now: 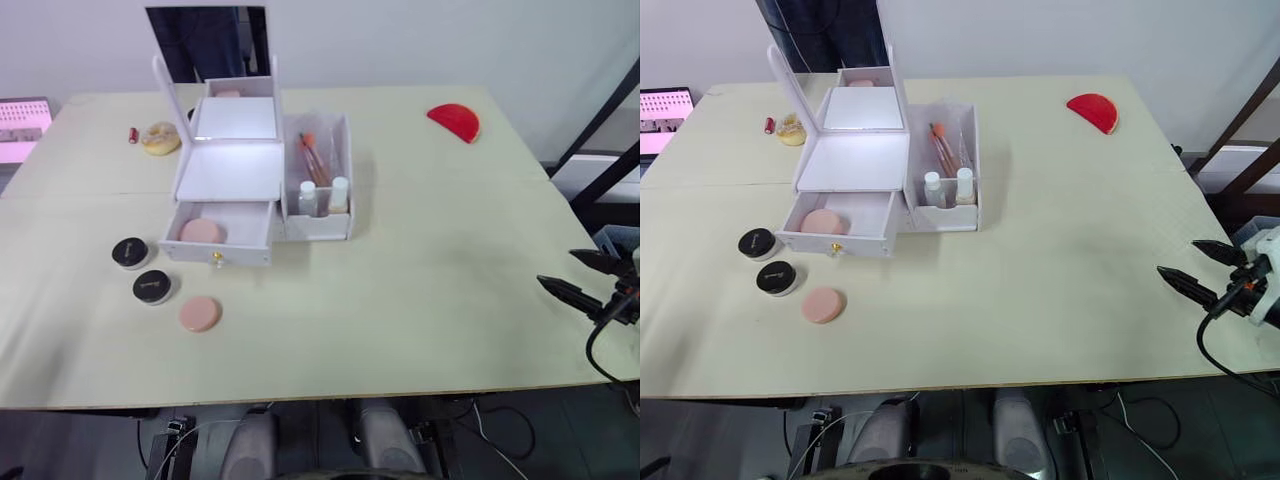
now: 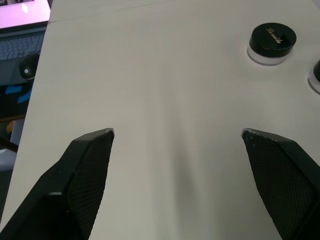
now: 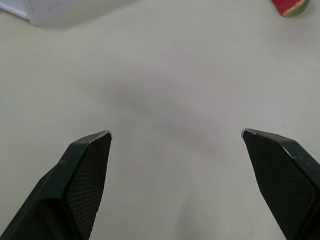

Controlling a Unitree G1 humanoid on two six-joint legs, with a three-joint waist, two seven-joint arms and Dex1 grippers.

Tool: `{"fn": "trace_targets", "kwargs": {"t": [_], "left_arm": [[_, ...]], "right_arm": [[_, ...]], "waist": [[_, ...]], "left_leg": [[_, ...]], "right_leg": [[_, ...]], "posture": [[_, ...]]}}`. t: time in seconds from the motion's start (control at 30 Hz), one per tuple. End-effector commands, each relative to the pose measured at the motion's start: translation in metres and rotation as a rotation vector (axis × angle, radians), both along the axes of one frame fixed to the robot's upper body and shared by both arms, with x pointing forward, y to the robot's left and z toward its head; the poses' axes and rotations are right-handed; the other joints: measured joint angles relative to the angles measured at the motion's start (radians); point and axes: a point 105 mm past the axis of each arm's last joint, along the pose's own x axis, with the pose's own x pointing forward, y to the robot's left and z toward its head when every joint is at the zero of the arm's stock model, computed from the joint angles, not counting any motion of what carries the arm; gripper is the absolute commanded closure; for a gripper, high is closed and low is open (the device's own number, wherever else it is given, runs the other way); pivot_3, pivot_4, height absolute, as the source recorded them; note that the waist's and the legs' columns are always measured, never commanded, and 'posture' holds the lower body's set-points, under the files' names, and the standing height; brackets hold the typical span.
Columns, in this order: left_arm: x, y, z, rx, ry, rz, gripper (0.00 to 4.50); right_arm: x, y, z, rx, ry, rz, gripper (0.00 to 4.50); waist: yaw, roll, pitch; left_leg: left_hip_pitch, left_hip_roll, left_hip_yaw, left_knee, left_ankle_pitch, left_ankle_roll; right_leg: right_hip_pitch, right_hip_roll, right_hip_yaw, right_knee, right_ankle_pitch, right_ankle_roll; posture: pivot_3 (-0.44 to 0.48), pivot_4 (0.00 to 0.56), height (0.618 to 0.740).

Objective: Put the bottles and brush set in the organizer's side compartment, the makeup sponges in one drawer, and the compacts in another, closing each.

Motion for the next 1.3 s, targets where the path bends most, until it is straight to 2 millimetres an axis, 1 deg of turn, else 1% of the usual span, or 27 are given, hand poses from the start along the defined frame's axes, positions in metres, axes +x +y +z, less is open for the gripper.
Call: {"fn": "trace_targets", "kwargs": {"t": [0.03, 0.1, 0.17, 0.23, 0.27, 0.37, 0.47, 0.53, 0.63, 0.67, 0.73, 0.87, 0.93, 1.0, 1.07, 1.17, 1.3], "left_arm": [[0.000, 0.004, 0.016, 0.037, -0.045, -0.001, 0.05], [0.002, 0.003, 0.016, 0.037, -0.048, -0.013, 0.05], [0.009, -0.003, 0.013, 0.036, -0.048, -0.045, 0.05], [0.019, -0.020, 0.007, 0.025, -0.036, -0.118, 0.05], [0.023, -0.028, 0.004, 0.019, -0.030, -0.146, 0.05], [0.042, -0.078, -0.009, -0.010, -0.020, -0.299, 0.05], [0.058, -0.136, -0.013, -0.017, -0.033, -0.422, 0.05], [0.062, -0.157, -0.013, -0.027, -0.042, -0.454, 0.05], [0.065, -0.194, -0.026, -0.037, -0.053, -0.512, 0.05], [0.067, -0.204, -0.029, -0.055, -0.069, -0.512, 0.05], [0.067, -0.217, -0.035, -0.088, -0.082, -0.503, 0.05], [0.066, -0.246, -0.056, -0.149, -0.066, -0.489, 0.05], [0.072, -0.249, -0.067, -0.130, -0.071, -0.433, 0.05], [0.078, -0.252, -0.070, -0.122, -0.097, -0.396, 0.05], [0.082, -0.258, -0.075, -0.125, -0.104, -0.380, 0.05], [0.086, -0.258, -0.089, -0.092, -0.084, -0.350, 0.05], [0.088, -0.262, -0.101, -0.091, -0.064, -0.347, 0.05]], "right_arm": [[-0.001, -0.001, 0.014, -0.023, -0.054, 0.004, 0.00], [0.001, 0.003, 0.016, -0.019, -0.062, 0.014, 0.00], [0.004, 0.014, 0.017, -0.026, -0.066, 0.052, 0.00], [0.009, 0.036, 0.022, -0.017, -0.078, 0.121, 0.00], [0.011, 0.044, 0.025, -0.012, -0.083, 0.142, 0.00], [0.017, 0.094, 0.036, 0.038, -0.098, 0.289, 0.00], [0.018, 0.142, 0.051, 0.070, -0.104, 0.455, 0.00], [0.018, 0.160, 0.058, 0.082, -0.105, 0.516, 0.00], [0.014, 0.210, 0.068, 0.091, -0.095, 0.716, 0.00], [0.013, 0.221, 0.070, 0.091, -0.095, 0.763, 0.00], [0.013, 0.235, 0.073, 0.089, -0.086, 0.812, 0.00], [0.018, 0.258, 0.076, 0.041, -0.082, 0.873, 0.00], [0.021, 0.265, 0.078, 0.030, -0.089, 0.894, 0.00], [0.023, 0.268, 0.079, 0.026, -0.092, 0.901, 0.00], [0.024, 0.270, 0.079, 0.022, -0.092, 0.906, 0.00], [0.025, 0.272, 0.078, 0.016, -0.090, 0.913, 0.00], [0.025, 0.274, 0.078, 0.014, -0.089, 0.917, 0.00]], "waist": [[0.000, 0.000, 0.000], [0.000, 0.000, 0.000], [0.000, 0.000, 0.000], [0.001, 0.000, 0.000], [0.001, 0.001, 0.000], [0.001, 0.001, 0.000], [0.001, 0.000, 0.000], [0.003, -0.001, 0.000], [0.003, 0.001, -0.001], [0.001, 0.001, -0.001], [0.003, 0.000, -0.001], [0.008, 0.000, -0.001], [0.013, -0.001, -0.001], [0.021, -0.001, -0.001], [0.028, 0.000, -0.001], [0.030, 0.000, -0.002], [0.030, 0.000, -0.002]], "left_leg": [[0.000, 0.000, 0.000, 0.000, 0.000, 0.000], [0.000, 0.000, 0.000, 0.001, 0.000, 0.000], [0.001, 0.000, 0.000, 0.001, 0.000, 0.000], [0.001, 0.000, 0.000, 0.001, 0.000, 0.000], [0.001, 0.000, 0.000, 0.001, 0.000, 0.000], [0.000, 0.000, 0.000, 0.001, 0.000, 0.000], [0.000, 0.000, 0.000, 0.002, 0.000, 0.000], [-0.001, 0.000, 0.000, 0.002, 0.000, 0.000], [0.000, 0.000, -0.001, 0.003, 0.000, 0.000], [0.000, 0.000, -0.001, 0.003, 0.000, 0.000], [0.000, 0.000, -0.001, 0.002, 0.000, 0.000], [-0.001, 0.000, -0.001, 0.003, 0.000, 0.000], [-0.001, 0.000, -0.001, 0.003, 0.000, 0.000], [0.000, 0.000, -0.002, 0.004, 0.000, 0.000], [0.000, 0.000, -0.002, 0.004, 0.000, 0.000], [0.000, 0.000, -0.002, 0.004, 0.000, 0.000], [0.000, 0.000, -0.002, 0.004, 0.000, 0.000]], "right_leg": [[0.000, 0.000, 0.000, 0.000, 0.000, 0.000], [0.000, 0.000, 0.000, 0.000, 0.000, 0.000], [0.000, 0.000, 0.000, 0.000, 0.000, 0.000], [0.000, 0.000, 0.000, 0.001, 0.000, 0.000], [0.000, 0.000, 0.000, 0.001, 0.000, 0.000], [0.001, 0.000, 0.000, 0.001, 0.001, -0.001], [0.001, 0.000, 0.001, 0.001, 0.003, -0.004], [0.001, 0.000, 0.001, 0.001, 0.003, -0.004], [0.001, 0.001, 0.001, 0.001, 0.003, -0.004], [0.002, 0.001, 0.001, 0.001, 0.004, -0.004], [0.002, 0.001, 0.001, 0.001, 0.004, -0.004], [0.002, 0.001, 0.001, 0.000, 0.004, -0.005], [0.002, 0.001, 0.001, 0.000, 0.004, -0.005], [0.002, 0.001, 0.001, 0.001, 0.004, -0.005], [0.002, 0.002, 0.000, 0.001, 0.004, -0.006], [0.002, 0.001, 0.000, 0.001, 0.005, -0.006], [0.002, 0.001, 0.000, 0.001, 0.005, -0.006]], "posture": [[0.000, 0.150, 0.739], [0.000, 0.150, 0.739], [0.000, 0.150, 0.739], [0.000, 0.150, 0.739], [0.000, 0.150, 0.739], [0.000, 0.150, 0.739], [0.000, 0.150, 0.739], [0.000, 0.150, 0.739], [0.000, 0.150, 0.739], [0.000, 0.150, 0.739], [0.000, 0.150, 0.739], [0.000, 0.150, 0.739], [0.000, 0.150, 0.739], [0.000, 0.150, 0.739], [0.000, 0.150, 0.739], [0.000, 0.150, 0.739], [0.000, 0.150, 0.739]]}}
